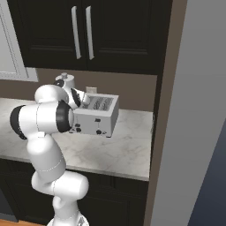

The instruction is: Start the toaster. Once the lever pops up, take the bread to the plate on the dining counter.

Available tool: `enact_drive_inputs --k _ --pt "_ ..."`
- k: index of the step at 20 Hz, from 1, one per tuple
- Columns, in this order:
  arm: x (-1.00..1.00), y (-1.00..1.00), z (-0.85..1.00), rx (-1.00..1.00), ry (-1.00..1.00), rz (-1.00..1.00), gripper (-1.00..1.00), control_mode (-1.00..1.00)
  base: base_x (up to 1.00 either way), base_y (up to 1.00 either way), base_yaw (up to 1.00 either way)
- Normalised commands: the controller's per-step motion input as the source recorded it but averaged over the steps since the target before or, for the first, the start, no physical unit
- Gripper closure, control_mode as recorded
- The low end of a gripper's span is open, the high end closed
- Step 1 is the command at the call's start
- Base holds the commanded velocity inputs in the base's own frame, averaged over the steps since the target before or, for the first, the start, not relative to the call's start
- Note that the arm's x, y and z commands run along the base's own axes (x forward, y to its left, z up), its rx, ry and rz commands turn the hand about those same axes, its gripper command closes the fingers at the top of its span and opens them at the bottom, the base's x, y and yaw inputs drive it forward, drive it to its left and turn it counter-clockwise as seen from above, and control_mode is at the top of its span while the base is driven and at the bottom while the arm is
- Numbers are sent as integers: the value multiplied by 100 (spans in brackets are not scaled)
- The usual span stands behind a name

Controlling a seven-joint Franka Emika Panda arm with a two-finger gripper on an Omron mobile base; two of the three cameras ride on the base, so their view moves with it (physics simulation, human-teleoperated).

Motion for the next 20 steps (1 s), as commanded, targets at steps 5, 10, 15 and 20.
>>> enact_drive_inputs --k 5,10,15,20 --pt "0 0 0 0 0 0 -100 -100 0 0 0" --pt "0 0 0 0 0 0 -100 -100 0 0 0" --pt "0 0 0 0 0 0 -100 -100 0 0 0" --pt "0 0 0 0 0 0 -100 -100 0 0 0"
